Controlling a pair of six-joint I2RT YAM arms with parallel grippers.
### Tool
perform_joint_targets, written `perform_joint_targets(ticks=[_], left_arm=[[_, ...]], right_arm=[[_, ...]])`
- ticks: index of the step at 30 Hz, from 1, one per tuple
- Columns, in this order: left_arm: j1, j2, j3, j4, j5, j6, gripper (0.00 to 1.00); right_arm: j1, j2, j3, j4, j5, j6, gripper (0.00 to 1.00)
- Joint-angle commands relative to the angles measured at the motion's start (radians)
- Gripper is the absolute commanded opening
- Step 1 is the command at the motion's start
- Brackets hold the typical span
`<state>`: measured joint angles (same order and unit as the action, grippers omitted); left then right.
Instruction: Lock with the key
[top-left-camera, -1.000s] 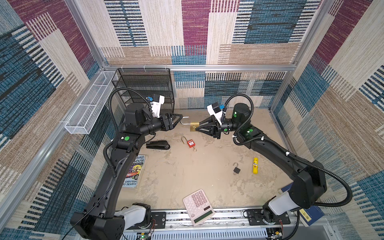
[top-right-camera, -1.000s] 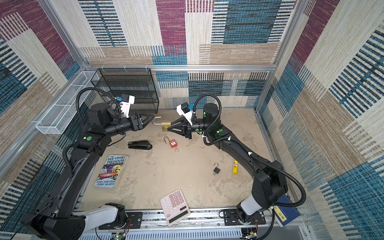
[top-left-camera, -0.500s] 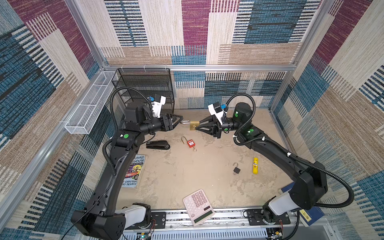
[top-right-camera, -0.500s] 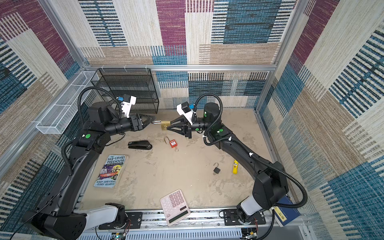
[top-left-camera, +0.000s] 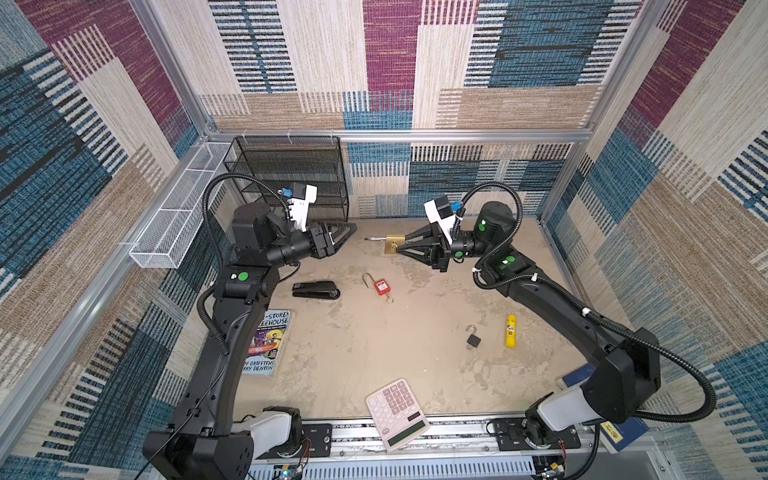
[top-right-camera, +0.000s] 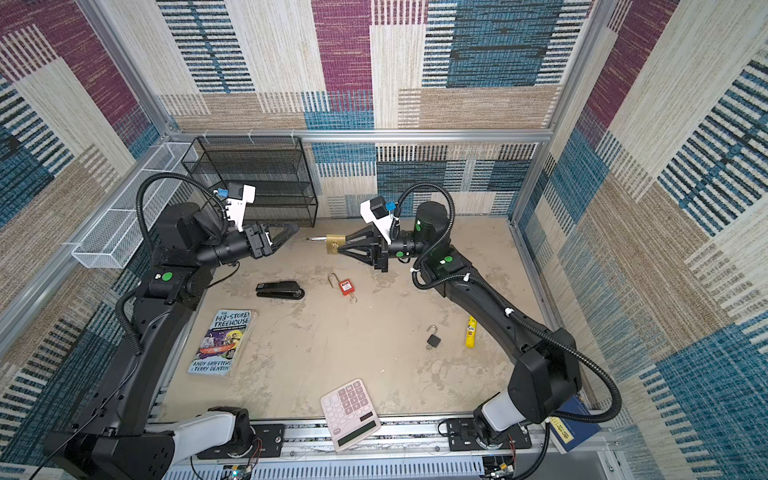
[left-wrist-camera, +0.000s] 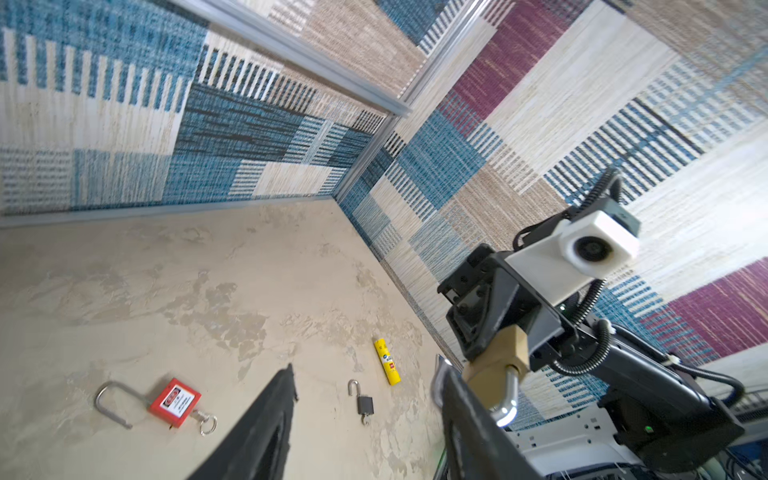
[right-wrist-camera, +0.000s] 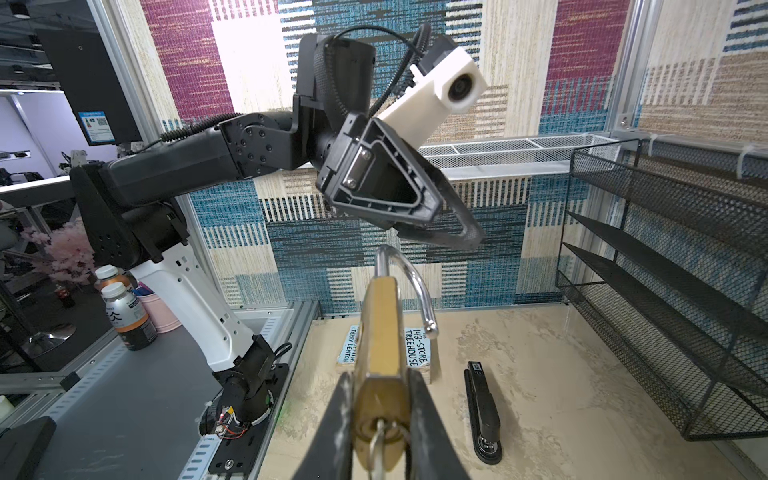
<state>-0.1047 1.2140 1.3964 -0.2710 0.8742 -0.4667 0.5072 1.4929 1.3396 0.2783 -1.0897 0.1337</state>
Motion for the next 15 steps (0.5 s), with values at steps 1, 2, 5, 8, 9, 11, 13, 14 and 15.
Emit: perform_joint_targets(ticks=[1,2,5,8,9,11,13,14,15], left_arm=[[0.005,-0.004,-0.008,0.157,0.112,-0.014,0.58],[0.005,-0.005,-0.017,0.188,0.13,-0.012,0.58],[0.003,-0.015,-0.039,0.271,0.169,0.017,0.58],[0.002,-0.004,-0.021,0.266,0.23,0.054,0.59],[-0.001,-0.001,-0.015,0.265,0.24,0.059,0.59],[-0.009,-0.001,-0.015,0.266,0.247,0.085,0.59],[-0.018,-0.002,-0.019,0.265,0.253,0.107,0.6],[-0.02,0.001,-0.019,0.265,0.254,0.112,0.6],[-0.021,0.005,-0.019,0.265,0.259,0.116,0.6]], right_arm=[[-0.013,-0.017,0.0,0.089,-0.018,0.068,0.0],[-0.018,-0.02,0.0,0.091,-0.018,0.078,0.0],[-0.027,-0.02,-0.002,0.114,-0.031,0.117,0.0],[-0.032,-0.02,0.004,0.13,-0.05,0.145,0.0],[-0.033,-0.016,0.011,0.131,-0.061,0.151,0.0],[-0.034,-0.008,0.026,0.127,-0.076,0.159,0.0],[-0.035,0.002,0.037,0.134,-0.089,0.168,0.0],[-0.035,0.007,0.041,0.139,-0.094,0.175,0.0],[-0.034,0.011,0.044,0.142,-0.096,0.183,0.0]])
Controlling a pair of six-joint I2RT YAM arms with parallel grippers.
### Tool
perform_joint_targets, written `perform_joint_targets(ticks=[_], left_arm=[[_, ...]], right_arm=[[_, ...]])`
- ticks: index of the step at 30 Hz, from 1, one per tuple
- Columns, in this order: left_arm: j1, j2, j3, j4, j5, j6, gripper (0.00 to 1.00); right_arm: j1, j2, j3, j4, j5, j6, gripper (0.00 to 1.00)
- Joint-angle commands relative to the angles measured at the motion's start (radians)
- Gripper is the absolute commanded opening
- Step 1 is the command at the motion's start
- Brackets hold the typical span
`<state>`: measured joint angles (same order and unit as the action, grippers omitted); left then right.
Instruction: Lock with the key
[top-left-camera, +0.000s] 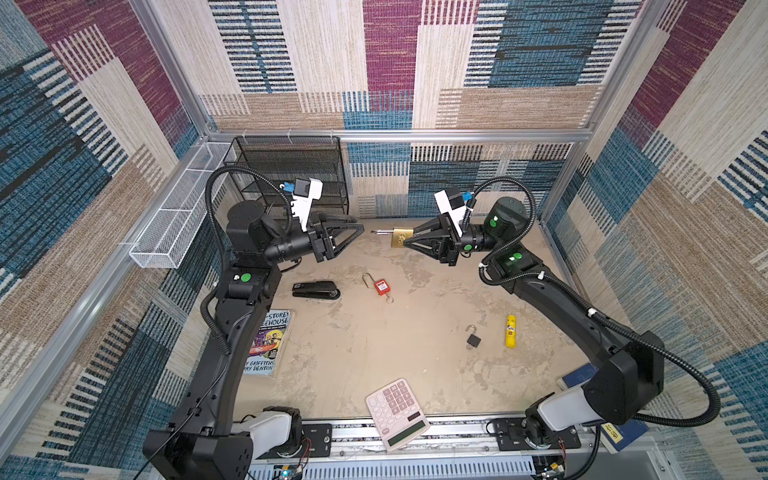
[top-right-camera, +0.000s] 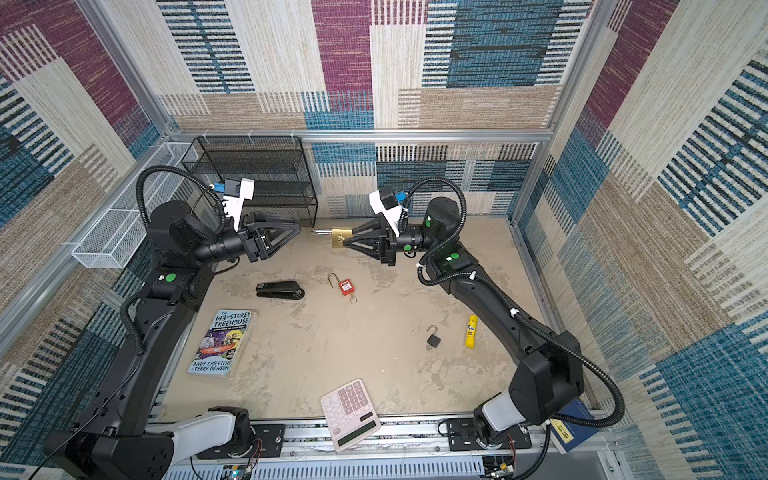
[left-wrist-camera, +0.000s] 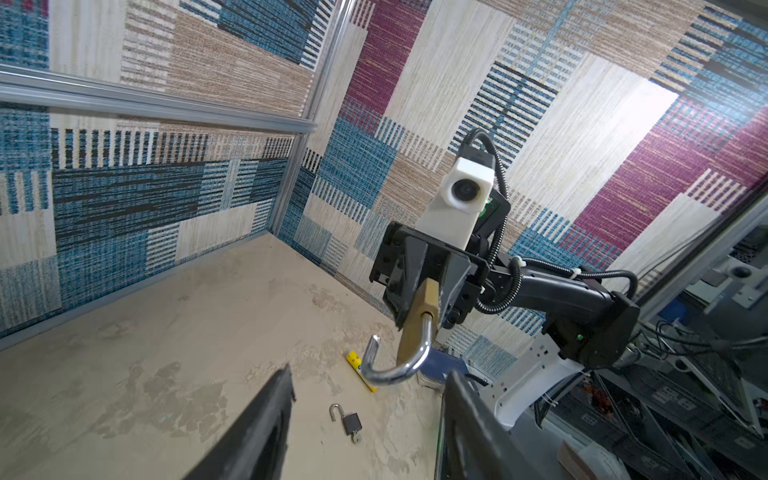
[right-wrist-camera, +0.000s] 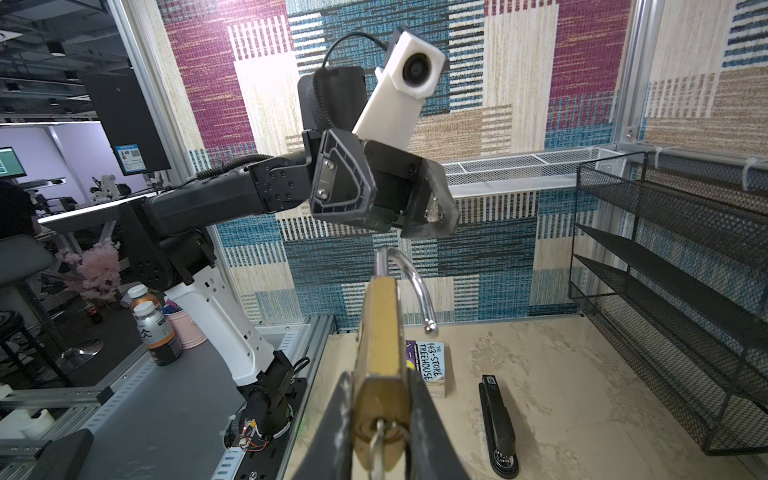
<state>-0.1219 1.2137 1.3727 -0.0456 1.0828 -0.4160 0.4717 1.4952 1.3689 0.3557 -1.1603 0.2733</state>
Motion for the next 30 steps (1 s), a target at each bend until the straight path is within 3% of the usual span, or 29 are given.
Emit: perform_joint_targets(ticks=[1,17,20,27,30], left_arm=[[-0.007,0.007,0.004,0.04,0.055,0.075,0.6],[-0.033,-0.004,-0.015,0.039,0.058,0.101,0.53],[-0.036,-0.003,-0.014,0.04,0.061,0.098,0.47],[-0.039,-0.001,-0.014,0.033,0.059,0.101,0.22],[-0.039,0.0,-0.006,0.014,0.06,0.113,0.19]], right_arm=[[0.003,0.014,0.019,0.073,-0.033,0.051,0.0],[0.017,0.099,0.106,0.107,-0.081,0.144,0.0],[0.024,0.115,0.121,0.11,-0.079,0.144,0.0],[0.025,0.14,0.154,0.117,-0.084,0.145,0.0],[0.027,0.143,0.157,0.117,-0.091,0.145,0.0]])
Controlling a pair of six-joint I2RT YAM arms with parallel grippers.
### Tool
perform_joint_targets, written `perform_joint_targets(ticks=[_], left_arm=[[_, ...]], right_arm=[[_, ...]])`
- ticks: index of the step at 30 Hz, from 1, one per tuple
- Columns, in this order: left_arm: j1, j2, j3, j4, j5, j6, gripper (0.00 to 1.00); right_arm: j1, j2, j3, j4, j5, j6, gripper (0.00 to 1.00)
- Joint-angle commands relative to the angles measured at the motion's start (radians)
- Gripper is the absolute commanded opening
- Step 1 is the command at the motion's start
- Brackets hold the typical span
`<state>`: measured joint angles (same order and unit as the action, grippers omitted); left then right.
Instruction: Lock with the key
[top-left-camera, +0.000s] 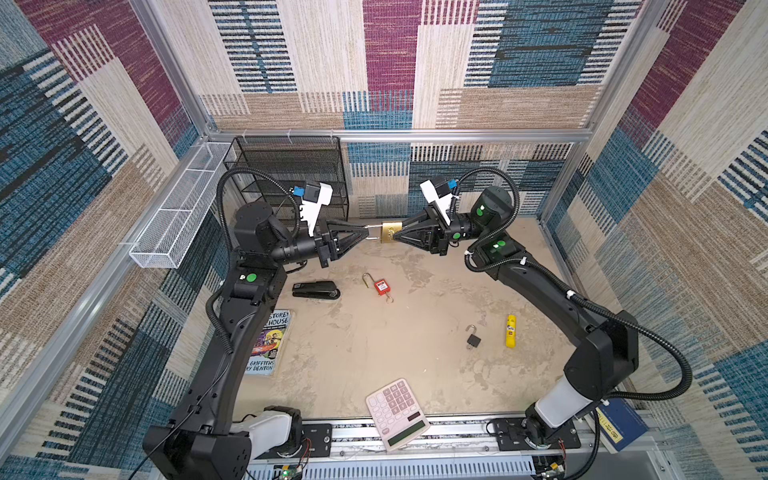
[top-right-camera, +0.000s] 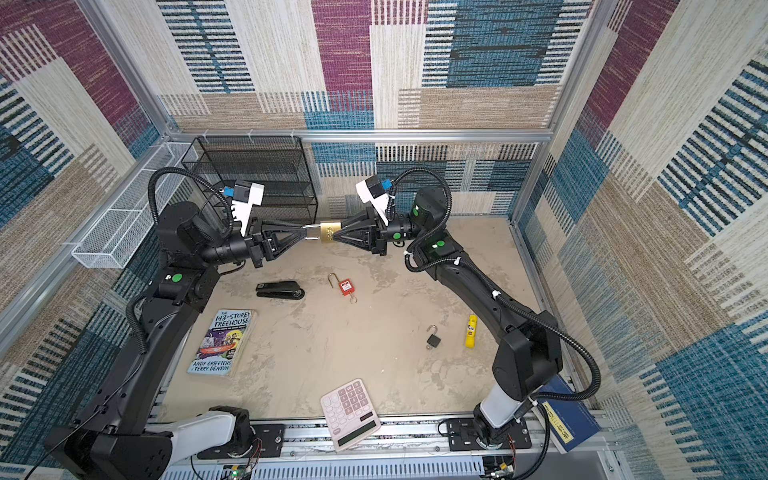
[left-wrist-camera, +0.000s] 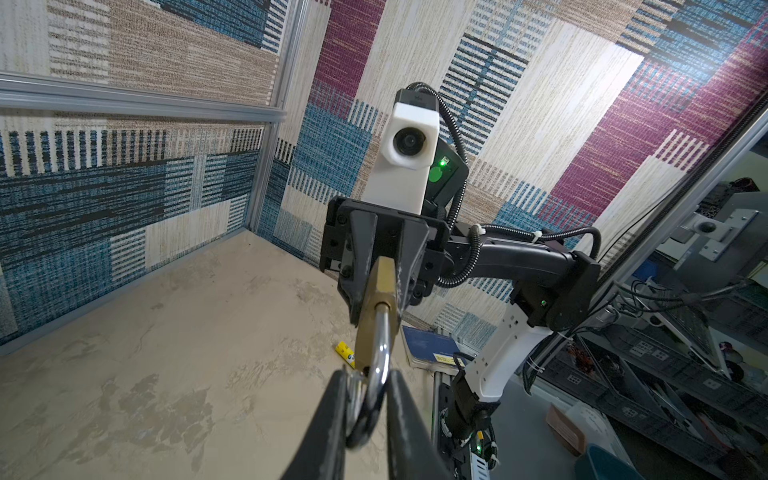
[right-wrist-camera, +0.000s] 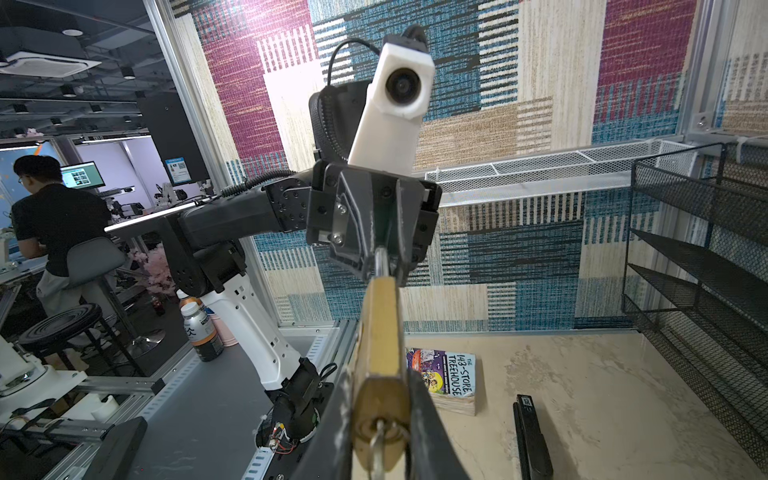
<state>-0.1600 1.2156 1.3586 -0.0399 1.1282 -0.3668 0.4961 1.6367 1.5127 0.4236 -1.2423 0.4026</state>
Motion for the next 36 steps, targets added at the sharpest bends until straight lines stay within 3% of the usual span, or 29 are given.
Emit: perform_joint_targets(ticks=[1,10,18,25,36], left_arm=[[-0.001,-0.001,0.01,0.008,0.017,0.063,0.18],[-0.001,-0.012,0.002,0.01,0.012,0.079,0.0],[-0.004,-0.027,-0.007,0.009,0.024,0.119,0.0],[-0.011,-0.016,0.001,0.015,0.036,0.136,0.0],[-0.062,0.007,0.007,0.017,0.029,0.132,0.0]], right_arm=[[0.002,0.001,0.012,0.049,-0.011,0.016,0.0],[0.015,0.007,0.02,0.028,-0.025,0.027,0.0],[0.022,0.029,0.06,-0.025,-0.067,0.065,0.0],[0.03,0.026,0.083,-0.137,-0.057,-0.02,0.0],[0.048,0.018,0.083,-0.106,-0.009,-0.029,0.0]])
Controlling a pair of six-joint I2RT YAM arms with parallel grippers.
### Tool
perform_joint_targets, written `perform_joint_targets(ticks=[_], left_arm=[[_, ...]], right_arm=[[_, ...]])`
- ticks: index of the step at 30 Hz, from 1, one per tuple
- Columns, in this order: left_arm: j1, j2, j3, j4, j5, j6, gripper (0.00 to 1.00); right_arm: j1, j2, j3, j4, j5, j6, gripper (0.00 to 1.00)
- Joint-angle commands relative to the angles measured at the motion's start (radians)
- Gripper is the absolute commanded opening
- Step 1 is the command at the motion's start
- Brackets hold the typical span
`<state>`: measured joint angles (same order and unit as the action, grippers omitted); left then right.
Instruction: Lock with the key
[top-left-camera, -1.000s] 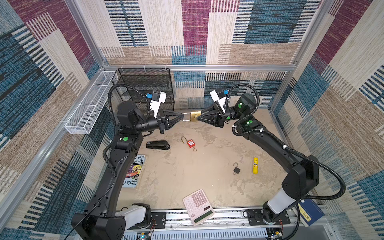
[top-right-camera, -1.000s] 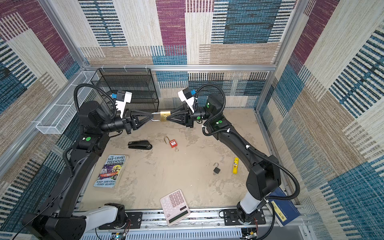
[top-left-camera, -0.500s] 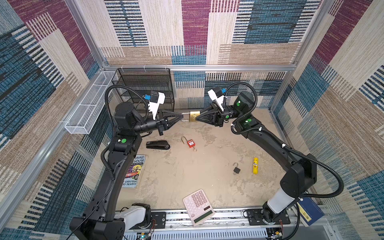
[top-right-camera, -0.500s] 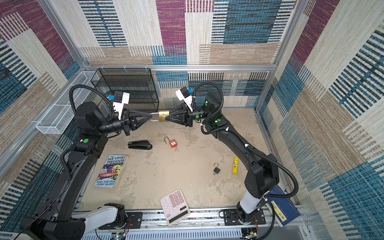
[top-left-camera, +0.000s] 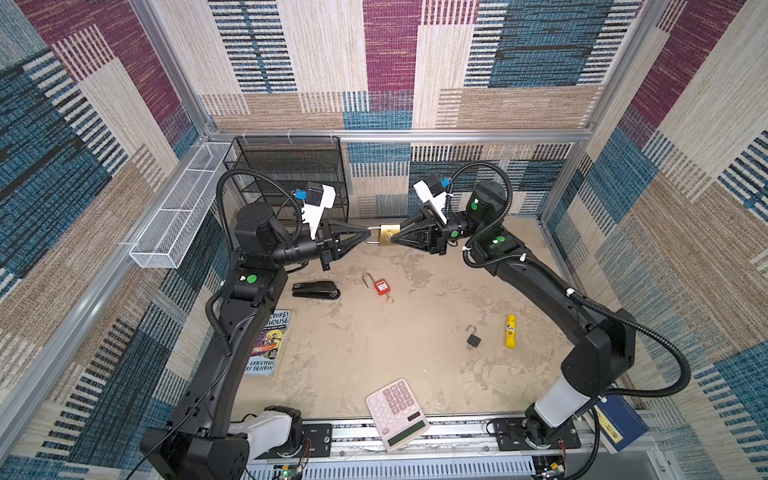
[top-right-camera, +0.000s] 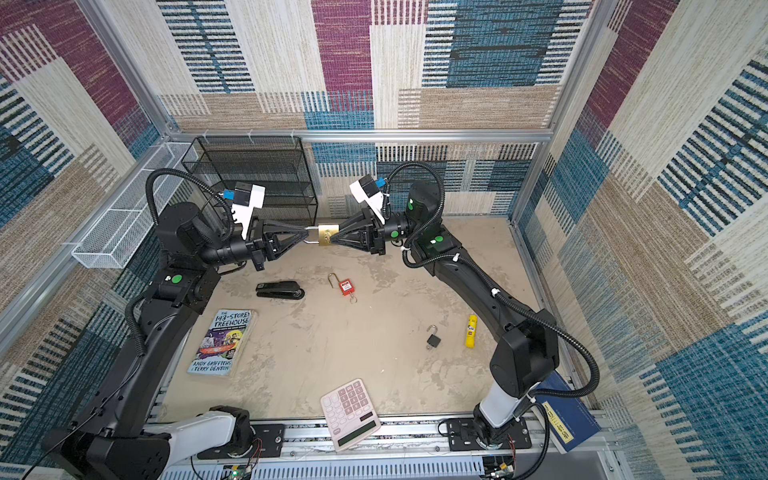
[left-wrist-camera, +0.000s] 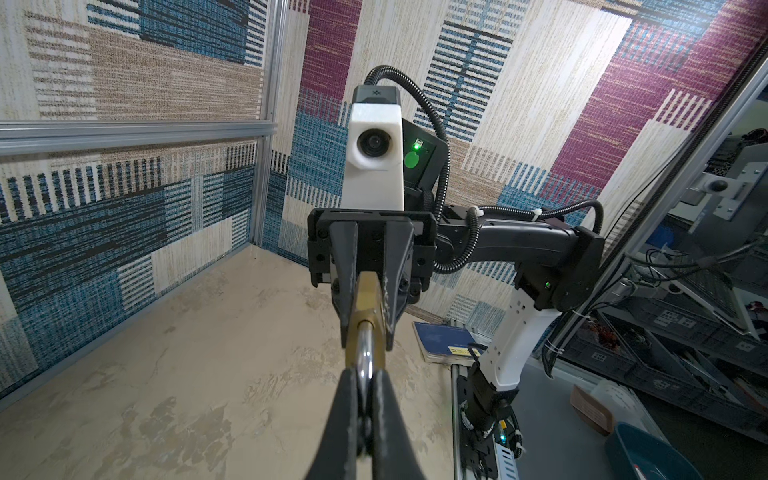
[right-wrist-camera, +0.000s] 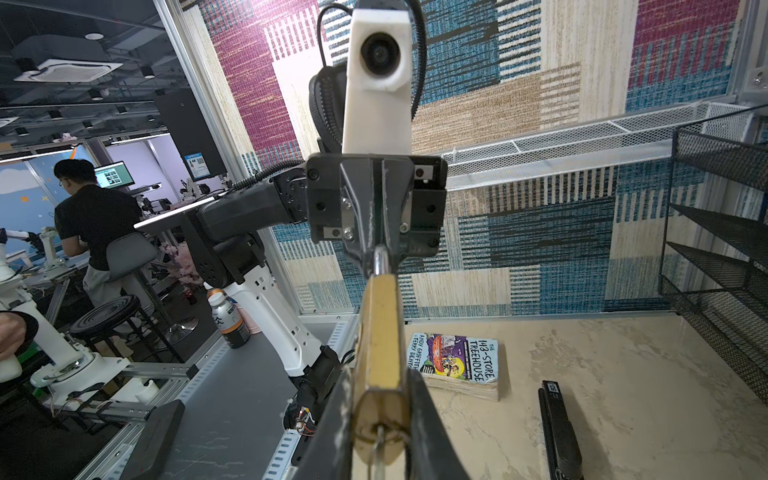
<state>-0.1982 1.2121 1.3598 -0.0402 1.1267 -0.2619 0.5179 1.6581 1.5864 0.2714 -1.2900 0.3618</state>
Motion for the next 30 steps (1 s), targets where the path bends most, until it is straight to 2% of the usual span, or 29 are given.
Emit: perform_joint_targets(ticks=[1,12,24,30], left_arm=[[-0.027,0.012,0.006,0.017,0.03,0.025,0.0],[-0.044,0.013,0.0,-0.008,0.031,0.066,0.0],[-0.052,0.032,-0.021,0.008,0.054,0.085,0.0],[-0.075,0.058,-0.008,0.02,0.06,0.118,0.0]], right_arm=[[0.027,-0.003,0.01,0.057,0.035,0.023,0.0],[0.031,-0.014,0.002,0.103,-0.041,0.073,0.0],[0.033,-0.038,-0.012,0.126,-0.043,0.109,0.0],[0.037,-0.028,0.002,0.075,-0.044,0.072,0.0]])
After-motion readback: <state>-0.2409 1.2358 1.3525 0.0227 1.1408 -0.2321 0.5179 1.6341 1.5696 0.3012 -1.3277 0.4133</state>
